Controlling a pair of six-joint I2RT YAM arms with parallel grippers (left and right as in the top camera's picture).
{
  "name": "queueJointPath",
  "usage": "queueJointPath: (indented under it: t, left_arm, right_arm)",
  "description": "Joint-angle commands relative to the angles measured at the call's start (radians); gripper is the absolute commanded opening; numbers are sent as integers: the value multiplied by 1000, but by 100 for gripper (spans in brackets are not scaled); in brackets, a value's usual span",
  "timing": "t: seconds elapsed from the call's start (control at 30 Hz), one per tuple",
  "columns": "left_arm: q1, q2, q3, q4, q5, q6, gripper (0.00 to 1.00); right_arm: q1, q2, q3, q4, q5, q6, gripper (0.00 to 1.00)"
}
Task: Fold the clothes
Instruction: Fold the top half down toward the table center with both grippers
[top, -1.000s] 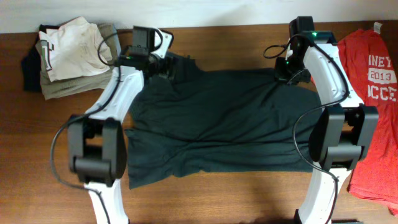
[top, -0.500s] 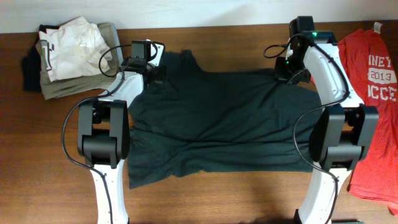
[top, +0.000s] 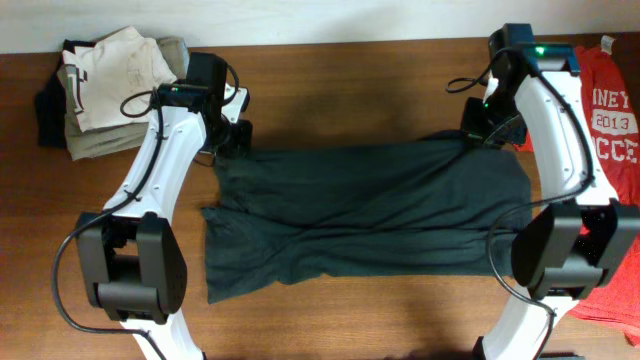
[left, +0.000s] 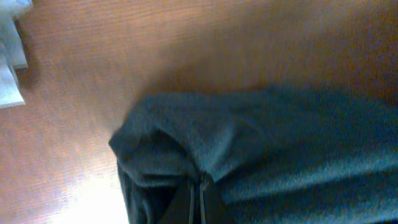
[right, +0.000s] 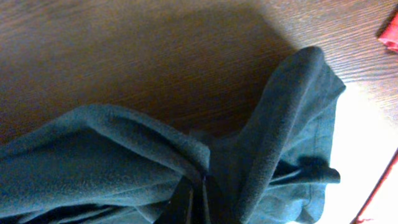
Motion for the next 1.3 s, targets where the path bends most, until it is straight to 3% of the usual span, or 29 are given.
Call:
queueJointPath:
  t: [0.0,0.17,0.3,0.4,0.53,0.63,0.67,0.7,0.73,0.77,0.8,0.87,0.93,0.97,1.03,1.07,1.1,1.2,1.27]
  left_arm:
    - [6,-10,-1,-77,-8,-19,0]
    - [5,-10,-11,-266,-8,-64,0]
    - [5,-10,-134,-282,-8,-89,0]
    - [5,-10,-225,-254,-8,-95,0]
    - [5,-10,-252,-260,-6,-109,1]
    - [5,-10,-367,-259,-8,-142,1]
    - [5,-10,-410,-259,-8,-162,1]
    - [5,-10,-429,-259,-9,-164,25]
    - [5,-10,-439,-256,-9,-165,65]
    - [5,-10,-439,-257,-29,-196,87]
    - [5,-10,-439,-257,-55,-213,93]
    - [5,-10,-414,-273,-81,-240,95]
    - [5,-29,-327,-310,-87,-270,91]
    - [-2,-66,-276,-316,-86,-269,77]
    - [-46,-154,-252,-293,-67,-264,20]
    - [-77,-153,-261,-285,-49,-259,8]
    - [-105,-152,-298,-251,-49,-249,1]
    - [-129,-152,-449,-146,30,-248,0]
    - [-123,-151,-525,-53,33,-249,1]
  right_arm:
    - [-8,-25,3,-40,17,8,4]
    - [-6,-24,-17,-190,-7,8,4]
    - [-6,-24,-31,-282,-2,-3,4]
    - [-6,-24,-159,-275,6,-3,6]
    - [-9,-24,-387,-119,44,-2,10]
    - [-61,-24,-421,-89,43,9,13]
    - [-85,-24,-421,-93,42,9,20]
    - [-92,-24,-422,-97,43,9,51]
    - [-93,-24,-422,-101,42,9,99]
    - [-92,-24,-421,-104,43,9,99]
    - [-93,-24,-421,-104,43,8,99]
    - [-93,-24,-421,-102,42,9,99]
    - [-93,-24,-421,-92,29,8,99]
    - [-91,-24,-421,-80,-25,-31,94]
    - [-87,-24,-423,-42,-235,-154,22]
    - [-80,-24,-428,-37,-240,-154,11]
    - [-66,-24,-450,-17,-240,-154,8]
    - [-43,-24,-573,75,-240,-150,8]
    - [-43,-24,-651,159,-240,-146,14]
